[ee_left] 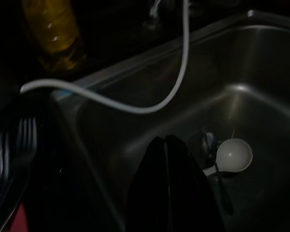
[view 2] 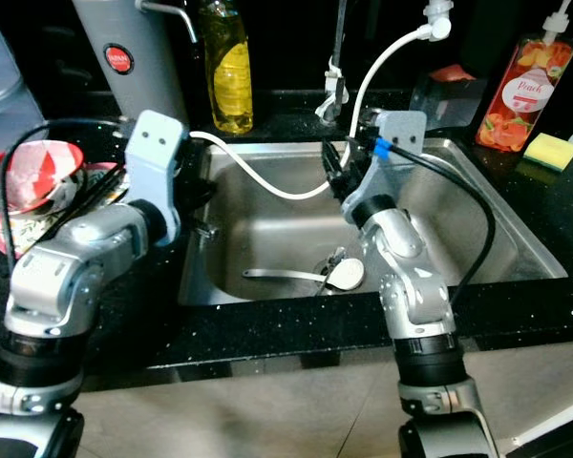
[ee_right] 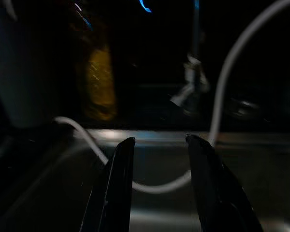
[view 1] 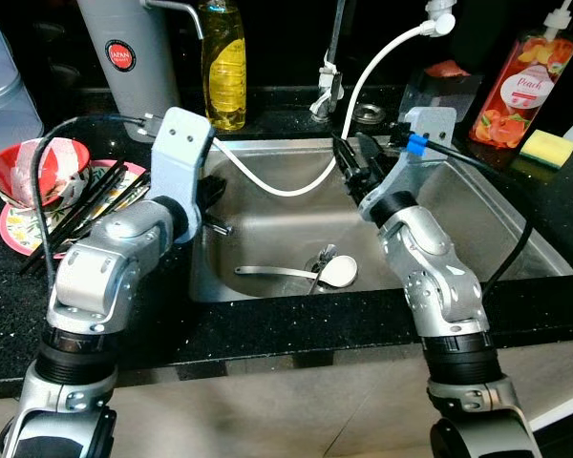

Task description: Kitchen organization

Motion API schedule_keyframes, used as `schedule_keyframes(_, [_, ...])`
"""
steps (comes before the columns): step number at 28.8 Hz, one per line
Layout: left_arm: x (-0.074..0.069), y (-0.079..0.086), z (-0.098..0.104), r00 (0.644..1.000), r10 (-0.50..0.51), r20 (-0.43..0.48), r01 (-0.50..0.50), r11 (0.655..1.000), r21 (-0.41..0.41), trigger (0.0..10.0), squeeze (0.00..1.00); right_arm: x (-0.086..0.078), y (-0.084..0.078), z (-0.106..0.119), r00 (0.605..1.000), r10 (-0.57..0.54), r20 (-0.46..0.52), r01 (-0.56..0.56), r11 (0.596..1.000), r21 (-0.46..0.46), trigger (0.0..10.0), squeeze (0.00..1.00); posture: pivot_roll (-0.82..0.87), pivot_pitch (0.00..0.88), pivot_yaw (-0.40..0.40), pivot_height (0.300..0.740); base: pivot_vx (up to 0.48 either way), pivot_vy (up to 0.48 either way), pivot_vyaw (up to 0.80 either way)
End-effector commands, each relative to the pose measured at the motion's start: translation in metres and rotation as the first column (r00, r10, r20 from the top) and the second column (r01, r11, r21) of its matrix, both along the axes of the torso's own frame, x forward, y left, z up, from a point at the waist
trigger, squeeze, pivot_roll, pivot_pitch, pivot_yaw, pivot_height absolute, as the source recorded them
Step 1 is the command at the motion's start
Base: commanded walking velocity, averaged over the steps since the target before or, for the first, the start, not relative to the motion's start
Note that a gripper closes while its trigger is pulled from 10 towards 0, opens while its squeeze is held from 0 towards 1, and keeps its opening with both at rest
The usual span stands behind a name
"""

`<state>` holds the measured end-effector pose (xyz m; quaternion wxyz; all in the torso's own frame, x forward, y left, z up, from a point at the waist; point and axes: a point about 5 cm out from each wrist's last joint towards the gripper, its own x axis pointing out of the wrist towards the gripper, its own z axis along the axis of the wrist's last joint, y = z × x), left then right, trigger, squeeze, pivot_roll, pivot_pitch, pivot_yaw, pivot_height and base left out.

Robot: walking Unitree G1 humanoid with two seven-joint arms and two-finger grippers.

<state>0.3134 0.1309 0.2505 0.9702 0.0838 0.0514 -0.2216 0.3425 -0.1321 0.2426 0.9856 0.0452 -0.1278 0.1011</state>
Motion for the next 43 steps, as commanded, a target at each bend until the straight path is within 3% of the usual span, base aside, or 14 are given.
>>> schedule_keyframes(1, [-0.002, -0.003, -0.003, 1.0, -0.004, 0.01, 0.004, 1.0, 0.009, 10.0, 0.0, 0.003, -0.007, -0.005, 0.998, -0.05, -0.027, 0.05, 0.999, -0.021, 10.0, 0.0, 0.21, 0.0, -0.009, 0.74, 0.0, 0.0, 0.0])
schedule_keyframes(4, [-0.005, -0.007, -0.009, 1.0, 0.018, 0.019, -0.018, 1.0, 0.013, 10.0, 0.0, 0.005, -0.011, -0.016, 0.992, -0.091, -0.091, 0.083, 0.992, -0.094, 10.0, 0.0, 0.18, 0.0, 0.003, 0.74, 0.0, 0.0, 0.0])
schedule_keyframes(5, [0.002, -0.008, -0.011, 0.996, 0.081, 0.022, -0.082, 0.996, 0.036, 10.0, 0.0, -0.002, -0.001, -0.028, 0.991, 0.028, -0.132, -0.058, 0.971, -0.23, 10.0, 0.0, 0.18, 0.0, 0.003, 0.74, 0.0, 0.0, 0.0])
schedule_keyframes(8, [0.005, -0.007, -0.011, 0.993, 0.113, 0.027, -0.115, 0.991, 0.063, 10.0, 0.0, -0.006, 0.003, -0.033, 0.984, 0.082, -0.156, -0.123, 0.955, -0.271, 10.0, 0.0, 0.19, 0.0, 0.009, 0.74, 0.0, 0.0, 0.0])
schedule_keyframes(13, [0.011, 0.002, -0.01, 0.982, 0.185, 0.04, -0.188, 0.977, 0.1, 10.0, 0.0, -0.008, 0.004, -0.032, 0.98, 0.125, -0.157, -0.159, 0.961, -0.228, 10.0, 0.0, 0.19, 0.0, 0.015, 0.74, 0.0, 0.0, 0.0])
schedule_keyframes(17, [0.02, 0.043, -0.008, 0.942, 0.333, -0.038, -0.328, 0.94, 0.097, 10.0, 0.0, -0.005, 0.001, -0.024, 0.988, 0.094, -0.122, -0.113, 0.98, -0.163, 10.0, 0.0, 0.2, 0.0, 0.029, 0.74, 0.0, 0.0, 0.0])
schedule_keyframes(19, [0.021, 0.058, -0.005, 0.935, 0.348, -0.074, -0.343, 0.937, 0.07, 10.0, 0.0, -0.005, 0.0, -0.026, 0.989, 0.08, -0.122, -0.099, 0.982, -0.16, 10.0, 0.0, 0.2, 0.0, 0.029, 0.74, 0.0, 0.0, 0.0])
schedule_keyframes(22, [0.021, 0.062, -0.003, 0.934, 0.349, -0.077, -0.345, 0.936, 0.065, 10.0, 0.0, -0.005, 0.0, -0.026, 0.989, 0.077, -0.123, -0.097, 0.982, -0.16, 10.0, 0.0, 0.2, 0.0, 0.029, 0.74, 0.0, 0.0, 0.0])
schedule_keyframes(28, [0.025, 0.088, -0.003, 0.883, 0.453, -0.123, -0.452, 0.891, 0.04, 10.0, 0.0, -0.005, 0.002, -0.026, 0.988, 0.09, -0.127, -0.111, 0.98, -0.165, 10.0, 0.0, 0.21, 0.0, 0.028, 0.74, 0.0, 0.0, 0.0])
schedule_keyframes(30, [0.024, 0.092, -0.008, 0.878, 0.462, -0.126, -0.449, 0.885, 0.121, 10.0, 0.0, -0.005, 0.004, -0.026, 0.988, 0.095, -0.124, -0.115, 0.98, -0.161, 10.0, 0.0, 0.21, 0.0, 0.028, 0.74, 0.0, 0.0, 0.0])
schedule_keyframes(31, [0.022, 0.094, -0.01, 0.884, 0.458, -0.096, -0.43, 0.876, 0.221, 10.0, 0.0, -0.005, 0.004, -0.026, 0.988, 0.097, -0.124, -0.116, 0.98, -0.16, 10.0, 0.0, 0.21, 0.0, 0.024, 0.74, 0.0, 0.0, 0.0])
schedule_keyframes(32, [0.022, 0.094, -0.01, 0.884, 0.458, -0.096, -0.43, 0.876, 0.221, 10.0, 0.0, -0.005, 0.004, -0.026, 0.988, 0.097, -0.124, -0.116, 0.98, -0.16, 10.0, 0.0, 0.21, 0.0, 0.024, 0.74, 0.0, 0.0, 0.0])
schedule_keyframes(34, [0.018, 0.102, -0.012, 0.881, 0.467, -0.082, -0.419, 0.847, 0.327, 10.0, 0.0, -0.004, 0.005, -0.026, 0.987, 0.097, -0.124, -0.116, 0.98, -0.159, 10.0, 0.0, 0.21, 0.0, 0.024, 0.74, 0.0, 0.0, 0.0])
schedule_keyframes(43, [0.015, 0.108, -0.02, 0.882, 0.469, -0.044, -0.398, 0.791, 0.466, 10.0, 0.0, -0.003, 0.006, -0.027, 0.988, 0.097, -0.121, -0.115, 0.982, -0.15, 10.0, 0.0, 0.22, 0.0, 0.023, 0.74, 0.0, 0.0, 0.0])
